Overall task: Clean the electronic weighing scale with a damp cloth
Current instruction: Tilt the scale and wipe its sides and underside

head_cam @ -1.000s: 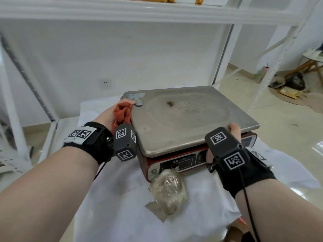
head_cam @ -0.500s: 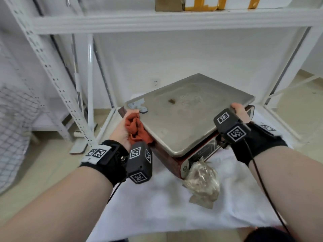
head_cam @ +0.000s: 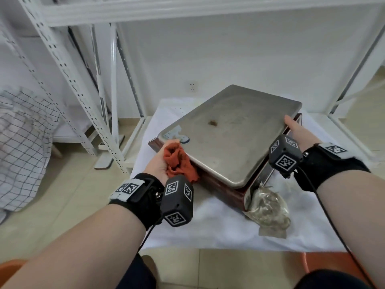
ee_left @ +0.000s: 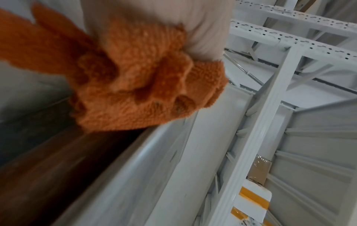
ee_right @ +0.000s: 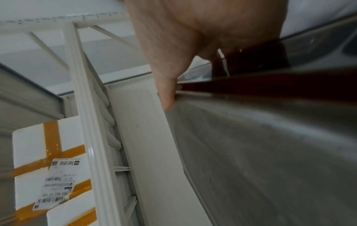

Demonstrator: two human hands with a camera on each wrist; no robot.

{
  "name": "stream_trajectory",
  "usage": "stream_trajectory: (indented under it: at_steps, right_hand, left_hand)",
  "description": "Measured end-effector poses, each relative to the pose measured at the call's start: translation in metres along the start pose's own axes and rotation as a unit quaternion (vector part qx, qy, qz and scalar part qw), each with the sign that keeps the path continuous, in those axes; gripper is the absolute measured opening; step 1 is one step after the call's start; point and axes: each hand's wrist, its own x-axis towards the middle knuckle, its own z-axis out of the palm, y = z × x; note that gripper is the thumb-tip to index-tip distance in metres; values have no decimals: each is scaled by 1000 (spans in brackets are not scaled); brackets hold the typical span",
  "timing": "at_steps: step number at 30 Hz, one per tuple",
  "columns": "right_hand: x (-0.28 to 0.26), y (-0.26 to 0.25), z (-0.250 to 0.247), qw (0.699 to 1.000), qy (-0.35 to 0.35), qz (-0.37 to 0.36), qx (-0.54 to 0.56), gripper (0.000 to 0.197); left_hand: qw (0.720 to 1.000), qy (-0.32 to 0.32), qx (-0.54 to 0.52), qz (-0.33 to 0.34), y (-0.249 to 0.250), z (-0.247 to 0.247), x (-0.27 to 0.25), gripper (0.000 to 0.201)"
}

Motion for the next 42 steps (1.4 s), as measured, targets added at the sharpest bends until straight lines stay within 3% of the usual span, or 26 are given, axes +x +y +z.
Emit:
stream_trajectory:
  at_steps: [3, 5, 7, 11, 16, 19, 24, 26, 29, 31, 33, 38, 40, 42]
  right_hand:
    - [-17, 1, 5, 998, 3, 15, -62, 48]
    - [-26, 2, 7, 997, -10, 44, -61, 64]
    - [-37, 7, 11, 997, -13, 50, -57, 67]
    - [-52, 27, 19, 998, -37, 37, -38, 47]
    - [-51, 39, 30, 998, -35, 43, -5, 25]
    - [-46, 36, 35, 998, -33, 49, -12, 22]
    - [-32, 27, 35, 998, -28, 51, -24, 22]
    - [-30, 20, 32, 998, -14, 41, -34, 19]
    - [-26, 4, 24, 998, 14, 7, -57, 21]
    - [-21, -2, 15, 995, 32, -7, -92, 33]
    - [-22, -4, 7, 994, 24, 8, -106, 27]
    - [-37, -3, 3, 987, 33, 19, -159, 22]
    - [-43, -4, 6, 980, 67, 2, -188, 44]
    - [-59, -5, 12, 967, 96, -51, -232, 46]
  left_hand:
    - [998, 28, -18, -44, 12, -8, 10, 37]
    - [998, 16, 7, -64, 21, -20, 17, 38]
    - [997, 4, 19, -71, 27, -26, 19, 49]
    - [990, 9, -51, -128, 47, -35, 27, 30]
    - [973, -102, -40, -203, 56, -55, 47, 51]
    - [961, -135, -23, -241, 60, -57, 53, 49]
    - [943, -69, -137, -296, 55, -50, 51, 37]
    - [944, -61, -152, -286, 49, -47, 44, 35]
    - [970, -63, -76, -223, 41, -35, 35, 23]
    - [977, -77, -26, -198, 33, -25, 29, 39]
    - [980, -71, 27, -184, 26, -17, 23, 51]
    - [977, -29, 126, -170, 24, -15, 14, 36]
    - [975, -34, 146, -165, 29, -16, 8, 36]
    - [972, -54, 130, -189, 35, -21, 3, 33]
